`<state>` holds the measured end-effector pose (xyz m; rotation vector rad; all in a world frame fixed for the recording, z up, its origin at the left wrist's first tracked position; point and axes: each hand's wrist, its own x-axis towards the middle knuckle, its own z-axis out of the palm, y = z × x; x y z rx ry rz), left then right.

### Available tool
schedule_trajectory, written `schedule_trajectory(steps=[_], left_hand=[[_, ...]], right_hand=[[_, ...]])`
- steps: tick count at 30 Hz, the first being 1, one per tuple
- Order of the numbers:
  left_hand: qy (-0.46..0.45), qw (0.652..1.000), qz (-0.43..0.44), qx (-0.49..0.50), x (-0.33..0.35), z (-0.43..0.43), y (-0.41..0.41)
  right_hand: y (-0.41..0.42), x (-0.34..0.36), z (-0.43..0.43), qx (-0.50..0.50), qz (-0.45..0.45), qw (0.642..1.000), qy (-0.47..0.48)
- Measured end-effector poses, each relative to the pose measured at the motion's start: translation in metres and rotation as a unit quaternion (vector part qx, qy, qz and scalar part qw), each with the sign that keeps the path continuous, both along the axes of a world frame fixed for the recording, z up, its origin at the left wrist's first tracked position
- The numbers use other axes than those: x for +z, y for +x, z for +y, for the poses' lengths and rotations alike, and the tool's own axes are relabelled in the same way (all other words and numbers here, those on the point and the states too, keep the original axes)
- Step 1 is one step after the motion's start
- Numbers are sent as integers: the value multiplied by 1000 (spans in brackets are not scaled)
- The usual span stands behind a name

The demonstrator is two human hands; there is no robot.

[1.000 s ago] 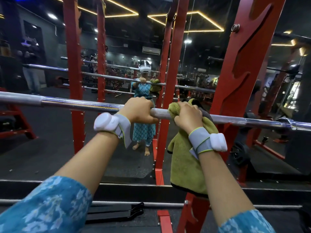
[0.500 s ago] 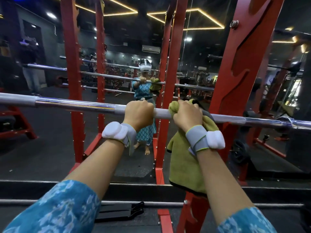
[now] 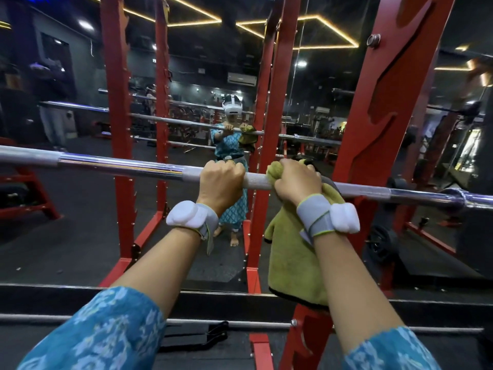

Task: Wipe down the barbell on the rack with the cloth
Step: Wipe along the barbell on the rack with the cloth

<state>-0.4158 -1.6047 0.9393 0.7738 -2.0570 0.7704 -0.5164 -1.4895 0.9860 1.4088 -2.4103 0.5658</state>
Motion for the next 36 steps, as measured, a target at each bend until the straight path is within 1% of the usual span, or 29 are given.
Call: schedule_trajectory(steps=[2, 4, 6, 8, 9, 11, 14, 16, 19, 22, 24, 26, 27, 30, 32, 33, 35, 36], left_hand=[[-4, 1000, 2, 5, -1, -1, 0], [-6, 1000, 2, 2, -1, -1, -2], [-3, 1000, 7, 0, -2, -2, -3], [-5, 1000, 11, -1, -3, -2, -3], [-5, 1000, 12, 2, -2, -2, -2], [-7, 1000, 13, -2, -1, -1, -1], [-12, 1000, 13, -4, -1, -1, 0], [-7, 1000, 12, -14, -1, -1, 1], [1, 999, 4, -48, 0, -3, 5], [-21, 996, -13, -89, 0, -6, 14], [-35, 995, -12, -89, -3, -10, 25], [-28, 998, 2, -52, -2, -15, 43], [-19, 999, 6, -36, -2, -18, 49], [18, 999, 1, 30, 3, -31, 74], [67, 996, -16, 51, 5, -33, 81], [89, 994, -20, 56, 6, -34, 83], [116, 990, -15, 76, 8, -33, 80], [119, 990, -6, 74, 8, -32, 78]], right_hand=[[9, 2, -7, 27, 17, 999, 14], [16, -10, -6, 66, 66, 996, 8], [17, -29, 1, 93, 93, 991, -35], [10, -40, 8, 98, 90, 987, -93], [6, -41, 10, 89, 84, 986, -111], [0, -37, 11, 47, 63, 991, -111], [1, -23, 3, -15, 43, 997, -65], [7, -14, -6, -19, 37, 998, -43], [22, -16, -15, 8, 65, 997, -46], [30, -45, -14, 73, 123, 986, -88], [23, -63, -11, 105, 143, 974, -142], [15, -72, -11, 113, 151, 964, -189], [10, -74, -9, 104, 149, 964, -195], [20, -64, -15, 61, 118, 973, -189], [35, -50, -23, 16, 69, 986, -149], [43, -46, -28, 5, 60, 988, -146], [59, -45, -37, 19, 72, 987, -141], [66, -49, -41, 35, 94, 985, -144]])
